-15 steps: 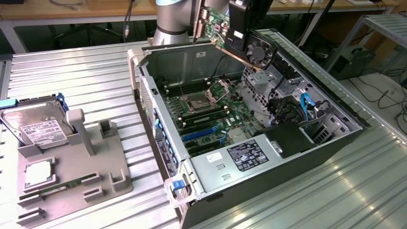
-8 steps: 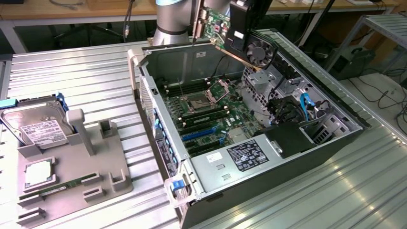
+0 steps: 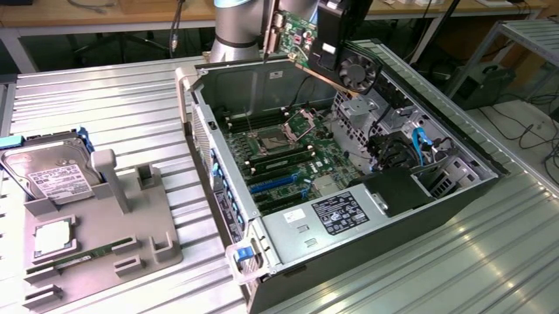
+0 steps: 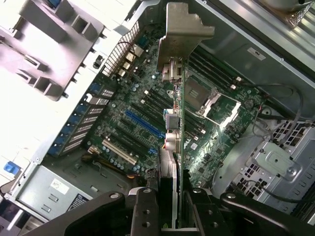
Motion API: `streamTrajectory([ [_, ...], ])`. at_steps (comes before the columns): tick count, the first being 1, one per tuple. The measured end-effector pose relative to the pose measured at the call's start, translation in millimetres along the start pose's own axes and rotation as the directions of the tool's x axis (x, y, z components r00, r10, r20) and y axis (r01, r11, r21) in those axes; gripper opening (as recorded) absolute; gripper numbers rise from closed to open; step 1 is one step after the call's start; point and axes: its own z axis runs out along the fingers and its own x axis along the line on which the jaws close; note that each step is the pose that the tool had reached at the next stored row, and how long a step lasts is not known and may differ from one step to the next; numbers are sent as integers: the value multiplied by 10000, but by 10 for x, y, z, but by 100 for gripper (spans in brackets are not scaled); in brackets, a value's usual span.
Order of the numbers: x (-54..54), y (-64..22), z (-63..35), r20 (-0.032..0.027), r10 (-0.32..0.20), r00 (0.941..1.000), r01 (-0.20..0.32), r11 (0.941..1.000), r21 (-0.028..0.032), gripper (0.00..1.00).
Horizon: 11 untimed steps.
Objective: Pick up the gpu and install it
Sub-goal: 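Insert the gpu into the slot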
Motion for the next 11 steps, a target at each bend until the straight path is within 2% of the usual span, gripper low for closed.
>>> streamTrajectory([
  [11, 6, -9, 0, -4, -423, 9991, 423, 9991, -5, 27],
])
